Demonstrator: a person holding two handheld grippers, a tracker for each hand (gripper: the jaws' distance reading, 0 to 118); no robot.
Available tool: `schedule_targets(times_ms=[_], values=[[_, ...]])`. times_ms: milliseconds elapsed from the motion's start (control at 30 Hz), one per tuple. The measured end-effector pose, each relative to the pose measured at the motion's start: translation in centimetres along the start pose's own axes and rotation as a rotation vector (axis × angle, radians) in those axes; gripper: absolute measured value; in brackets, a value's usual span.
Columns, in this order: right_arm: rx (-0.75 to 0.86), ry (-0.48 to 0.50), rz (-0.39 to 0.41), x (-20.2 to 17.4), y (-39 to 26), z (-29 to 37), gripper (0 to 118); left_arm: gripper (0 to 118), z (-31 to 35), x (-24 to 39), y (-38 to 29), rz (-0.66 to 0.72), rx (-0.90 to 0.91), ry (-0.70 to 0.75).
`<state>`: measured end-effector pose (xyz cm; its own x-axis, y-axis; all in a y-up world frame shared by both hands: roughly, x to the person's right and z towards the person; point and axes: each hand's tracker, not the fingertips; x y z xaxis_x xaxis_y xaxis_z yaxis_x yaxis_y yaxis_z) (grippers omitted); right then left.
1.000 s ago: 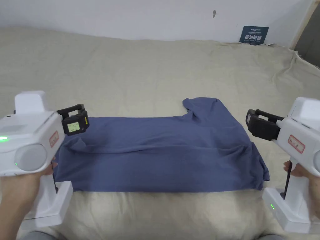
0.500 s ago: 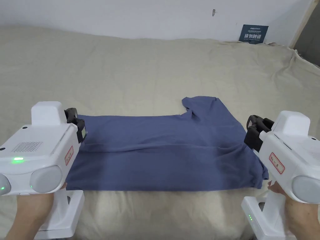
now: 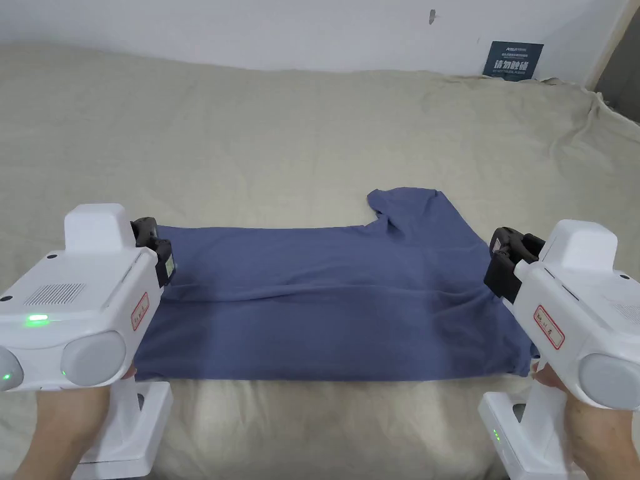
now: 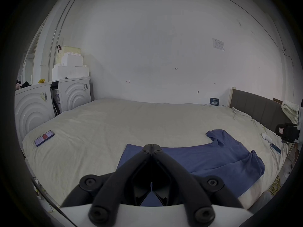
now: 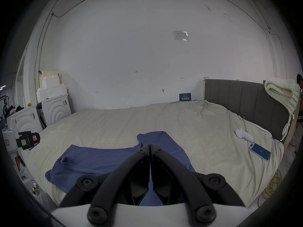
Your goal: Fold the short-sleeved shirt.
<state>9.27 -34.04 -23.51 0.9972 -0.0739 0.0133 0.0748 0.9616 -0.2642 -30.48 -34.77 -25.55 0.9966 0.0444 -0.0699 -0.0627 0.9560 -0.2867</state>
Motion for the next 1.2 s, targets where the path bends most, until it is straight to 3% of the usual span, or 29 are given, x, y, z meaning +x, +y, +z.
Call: schedule_targets(times_ms=[333,567,633,767,800,1067,1200], values=[[-0.019,0.0,0.016,-0.8,-0.1,-1.8,0,0,-4.8,-1.5,2.5,0.021,-0.072,0.007],[-0.028,-0.008,0.022,-1.6,0.3,-3.6,0,0,-12.0,-3.6,5.3,0.037,-0.236,-0.045],[-0.031,-0.008,0.018,-1.9,0.4,-4.2,0,13,-14.3,-4.5,5.8,0.074,-0.279,-0.036],[-0.044,-0.009,0.005,-2.4,0.6,-5.7,0,91,-19.2,-6.2,6.4,0.109,-0.437,0.03],[-0.05,-0.002,0.004,-2.4,0.6,-6.2,0,99,-20.3,-6.5,6.3,0.102,-0.481,0.04],[-0.089,0.017,0.032,-3.2,0.2,-9.3,0,103,-28.4,-8.6,4.3,0.069,-0.704,0.141],[-0.104,0.003,0.039,-2.7,-0.1,-9.9,0,103,-31.4,-8.9,3.1,0.096,-0.751,0.126]])
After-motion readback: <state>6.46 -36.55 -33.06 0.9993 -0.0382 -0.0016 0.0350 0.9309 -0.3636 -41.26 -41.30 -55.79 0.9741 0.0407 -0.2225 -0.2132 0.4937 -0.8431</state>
